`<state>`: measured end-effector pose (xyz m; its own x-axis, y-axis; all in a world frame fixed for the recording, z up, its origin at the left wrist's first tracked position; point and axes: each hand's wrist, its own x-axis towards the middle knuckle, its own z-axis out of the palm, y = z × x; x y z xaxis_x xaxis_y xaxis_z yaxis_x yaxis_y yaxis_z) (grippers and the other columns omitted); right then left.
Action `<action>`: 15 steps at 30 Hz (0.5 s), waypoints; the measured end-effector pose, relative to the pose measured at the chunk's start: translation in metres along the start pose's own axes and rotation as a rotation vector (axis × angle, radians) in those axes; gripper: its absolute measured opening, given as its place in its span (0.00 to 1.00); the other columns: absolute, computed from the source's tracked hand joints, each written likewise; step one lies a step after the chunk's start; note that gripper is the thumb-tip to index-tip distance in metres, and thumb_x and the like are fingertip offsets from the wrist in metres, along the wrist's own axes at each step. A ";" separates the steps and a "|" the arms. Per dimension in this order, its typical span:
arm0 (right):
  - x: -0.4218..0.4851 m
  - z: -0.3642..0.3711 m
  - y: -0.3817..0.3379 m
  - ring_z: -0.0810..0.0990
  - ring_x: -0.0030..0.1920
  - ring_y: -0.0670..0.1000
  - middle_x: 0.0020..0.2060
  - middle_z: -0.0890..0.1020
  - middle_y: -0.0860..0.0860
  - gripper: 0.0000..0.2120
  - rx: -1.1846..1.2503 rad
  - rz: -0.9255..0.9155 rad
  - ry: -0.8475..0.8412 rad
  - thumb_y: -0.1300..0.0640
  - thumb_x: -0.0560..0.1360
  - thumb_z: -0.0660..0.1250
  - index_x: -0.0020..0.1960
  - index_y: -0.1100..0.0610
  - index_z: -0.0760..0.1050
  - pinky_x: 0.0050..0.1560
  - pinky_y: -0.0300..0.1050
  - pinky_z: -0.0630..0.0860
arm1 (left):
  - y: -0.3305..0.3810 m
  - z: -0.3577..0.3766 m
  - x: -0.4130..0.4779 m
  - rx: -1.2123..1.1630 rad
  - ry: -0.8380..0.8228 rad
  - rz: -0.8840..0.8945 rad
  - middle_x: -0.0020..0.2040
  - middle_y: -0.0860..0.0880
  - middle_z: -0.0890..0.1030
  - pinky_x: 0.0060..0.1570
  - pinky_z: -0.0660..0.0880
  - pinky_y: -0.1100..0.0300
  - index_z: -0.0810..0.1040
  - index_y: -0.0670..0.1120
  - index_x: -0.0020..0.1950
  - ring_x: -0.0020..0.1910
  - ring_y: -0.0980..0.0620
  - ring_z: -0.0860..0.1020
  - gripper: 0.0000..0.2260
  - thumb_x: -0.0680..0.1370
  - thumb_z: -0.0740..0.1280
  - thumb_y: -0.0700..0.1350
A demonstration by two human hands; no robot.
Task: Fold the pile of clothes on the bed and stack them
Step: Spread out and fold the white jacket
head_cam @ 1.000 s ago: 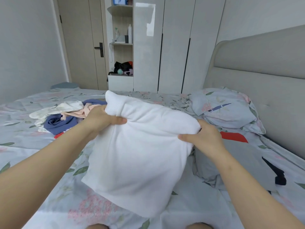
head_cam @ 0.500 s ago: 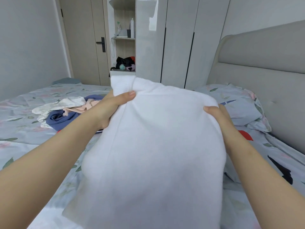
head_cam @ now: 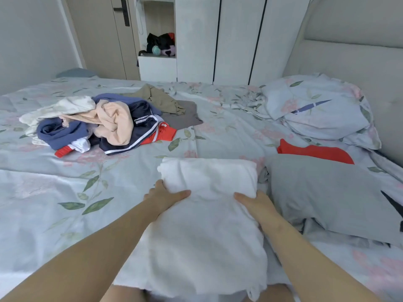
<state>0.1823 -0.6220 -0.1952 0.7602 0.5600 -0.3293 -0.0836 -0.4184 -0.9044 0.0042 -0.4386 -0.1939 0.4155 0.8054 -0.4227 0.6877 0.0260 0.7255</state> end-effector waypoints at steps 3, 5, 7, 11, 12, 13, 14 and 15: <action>0.007 0.001 -0.010 0.78 0.52 0.56 0.55 0.79 0.55 0.21 -0.052 -0.041 0.095 0.51 0.74 0.69 0.62 0.60 0.74 0.52 0.46 0.74 | 0.006 -0.002 0.006 -0.109 0.014 0.017 0.55 0.45 0.78 0.56 0.76 0.49 0.71 0.40 0.64 0.53 0.43 0.78 0.40 0.60 0.74 0.63; 0.011 -0.005 -0.023 0.77 0.55 0.59 0.57 0.78 0.58 0.21 -0.338 -0.095 0.212 0.47 0.75 0.64 0.60 0.61 0.75 0.56 0.50 0.73 | 0.018 -0.007 0.008 0.063 0.118 0.070 0.56 0.45 0.78 0.55 0.74 0.53 0.72 0.42 0.62 0.55 0.43 0.76 0.28 0.72 0.69 0.60; 0.009 -0.010 -0.036 0.75 0.55 0.60 0.56 0.77 0.59 0.20 -0.638 -0.195 0.315 0.45 0.78 0.57 0.54 0.61 0.76 0.54 0.51 0.73 | 0.033 -0.013 0.001 0.390 0.304 0.146 0.59 0.47 0.76 0.57 0.68 0.53 0.72 0.46 0.61 0.59 0.44 0.73 0.21 0.77 0.60 0.60; -0.004 -0.014 -0.047 0.76 0.51 0.56 0.56 0.78 0.56 0.17 -0.509 -0.153 0.147 0.46 0.78 0.59 0.54 0.59 0.74 0.47 0.46 0.72 | 0.039 -0.017 0.003 0.500 0.352 0.214 0.62 0.45 0.73 0.57 0.67 0.51 0.73 0.46 0.61 0.62 0.43 0.70 0.21 0.79 0.56 0.60; -0.009 -0.012 -0.049 0.77 0.52 0.55 0.57 0.78 0.55 0.19 -0.324 -0.077 0.046 0.45 0.77 0.63 0.59 0.59 0.72 0.46 0.44 0.72 | 0.038 -0.017 0.003 0.418 0.307 0.209 0.61 0.44 0.74 0.56 0.68 0.52 0.73 0.45 0.61 0.60 0.42 0.72 0.21 0.79 0.57 0.59; -0.014 -0.011 -0.053 0.79 0.51 0.54 0.55 0.79 0.54 0.22 -0.161 -0.019 -0.043 0.47 0.75 0.67 0.62 0.59 0.71 0.43 0.41 0.74 | 0.040 -0.018 0.002 0.333 0.263 0.211 0.60 0.43 0.76 0.54 0.69 0.54 0.73 0.43 0.61 0.59 0.42 0.73 0.21 0.79 0.57 0.59; -0.015 -0.012 -0.058 0.80 0.46 0.52 0.50 0.80 0.54 0.19 -0.033 -0.005 -0.093 0.50 0.74 0.69 0.60 0.59 0.72 0.38 0.39 0.75 | 0.045 -0.021 0.002 0.264 0.248 0.220 0.60 0.42 0.76 0.53 0.68 0.55 0.74 0.42 0.62 0.59 0.41 0.73 0.22 0.79 0.58 0.58; -0.012 -0.014 -0.065 0.80 0.41 0.50 0.45 0.81 0.53 0.15 0.062 -0.021 -0.103 0.53 0.74 0.70 0.56 0.59 0.74 0.33 0.36 0.76 | 0.053 -0.026 0.002 0.211 0.253 0.234 0.62 0.41 0.76 0.53 0.68 0.55 0.74 0.40 0.62 0.61 0.41 0.72 0.22 0.79 0.59 0.57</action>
<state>0.1877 -0.6117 -0.1282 0.6925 0.6400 -0.3329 -0.1102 -0.3622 -0.9256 0.0263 -0.4206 -0.1422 0.4336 0.8963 -0.0933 0.7101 -0.2761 0.6477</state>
